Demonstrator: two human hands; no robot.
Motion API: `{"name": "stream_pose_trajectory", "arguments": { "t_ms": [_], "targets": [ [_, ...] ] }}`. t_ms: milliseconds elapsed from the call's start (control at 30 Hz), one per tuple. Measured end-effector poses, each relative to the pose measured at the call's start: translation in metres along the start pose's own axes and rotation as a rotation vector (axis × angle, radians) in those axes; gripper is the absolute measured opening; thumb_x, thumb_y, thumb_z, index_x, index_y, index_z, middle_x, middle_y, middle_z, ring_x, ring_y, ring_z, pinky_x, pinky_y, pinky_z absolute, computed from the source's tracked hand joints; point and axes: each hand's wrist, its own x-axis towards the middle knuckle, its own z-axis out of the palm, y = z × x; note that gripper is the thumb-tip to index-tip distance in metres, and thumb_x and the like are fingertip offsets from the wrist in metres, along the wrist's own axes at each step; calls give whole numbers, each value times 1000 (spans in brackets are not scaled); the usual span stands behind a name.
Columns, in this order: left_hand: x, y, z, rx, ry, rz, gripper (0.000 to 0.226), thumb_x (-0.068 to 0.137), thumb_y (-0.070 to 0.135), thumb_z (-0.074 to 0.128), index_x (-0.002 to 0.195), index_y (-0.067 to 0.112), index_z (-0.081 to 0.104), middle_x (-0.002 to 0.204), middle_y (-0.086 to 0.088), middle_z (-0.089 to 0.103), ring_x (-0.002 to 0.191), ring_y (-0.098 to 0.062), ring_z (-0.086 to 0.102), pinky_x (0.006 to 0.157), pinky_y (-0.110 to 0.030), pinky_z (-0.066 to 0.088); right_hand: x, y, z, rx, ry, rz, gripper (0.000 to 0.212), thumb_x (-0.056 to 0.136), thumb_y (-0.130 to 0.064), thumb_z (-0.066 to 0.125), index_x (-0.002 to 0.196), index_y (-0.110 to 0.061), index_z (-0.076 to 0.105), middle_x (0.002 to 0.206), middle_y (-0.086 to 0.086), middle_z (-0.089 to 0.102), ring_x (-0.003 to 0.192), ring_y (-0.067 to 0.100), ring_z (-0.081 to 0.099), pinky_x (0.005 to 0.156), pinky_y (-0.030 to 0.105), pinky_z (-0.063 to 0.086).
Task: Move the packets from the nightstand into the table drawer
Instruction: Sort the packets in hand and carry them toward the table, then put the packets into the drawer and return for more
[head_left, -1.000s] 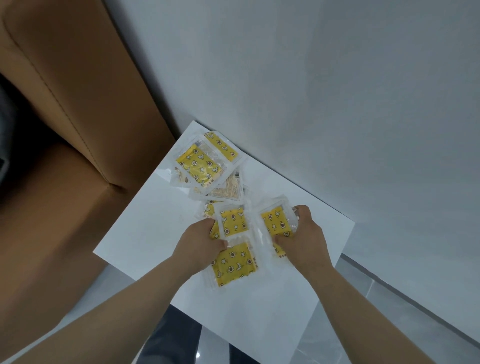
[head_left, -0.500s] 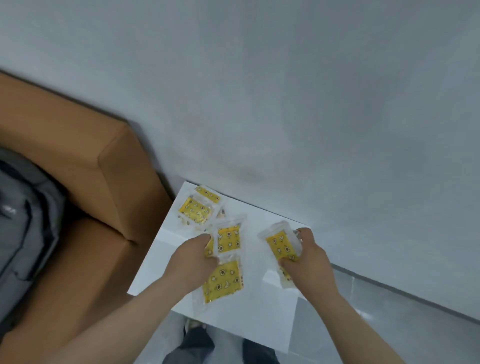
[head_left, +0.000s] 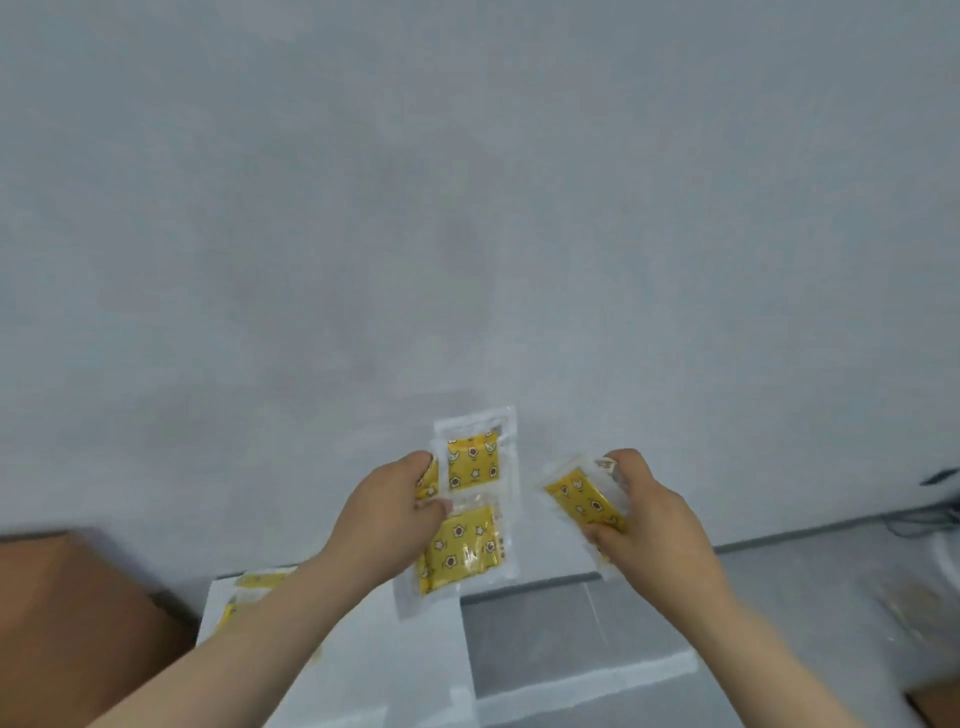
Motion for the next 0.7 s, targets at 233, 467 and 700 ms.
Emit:
{"name": "stream_pose_trajectory", "arguments": {
  "t_ms": [233,467,700],
  "targets": [
    [-17,190,60,62,-77,334,9,88,27,58,97,27,56,96,12,64,84,-11,61,70,-32,53,-77,92,-163,-111,230,96,48,80,-19,68,116,-29,37,101,-17,49,88,20,58,65,30,41],
    [-70,370,169,34,-185,608,8,89,27,56,96,23,55,94,11,65,82,-11,61,72,-37,54,-177,217,-292,-266,397,242,47,81,-21,67,114,-29,35,121,-4,60,104,23,61,73,33,48],
    [-95,490,257,-29,-352,774,10,89,25,59,97,31,58,94,19,65,83,-2,61,67,-23,50,-246,309,-360,-260,510,468,42,78,-23,69,105,-30,38,103,-9,62,90,21,62,66,33,51]
  ]
}}
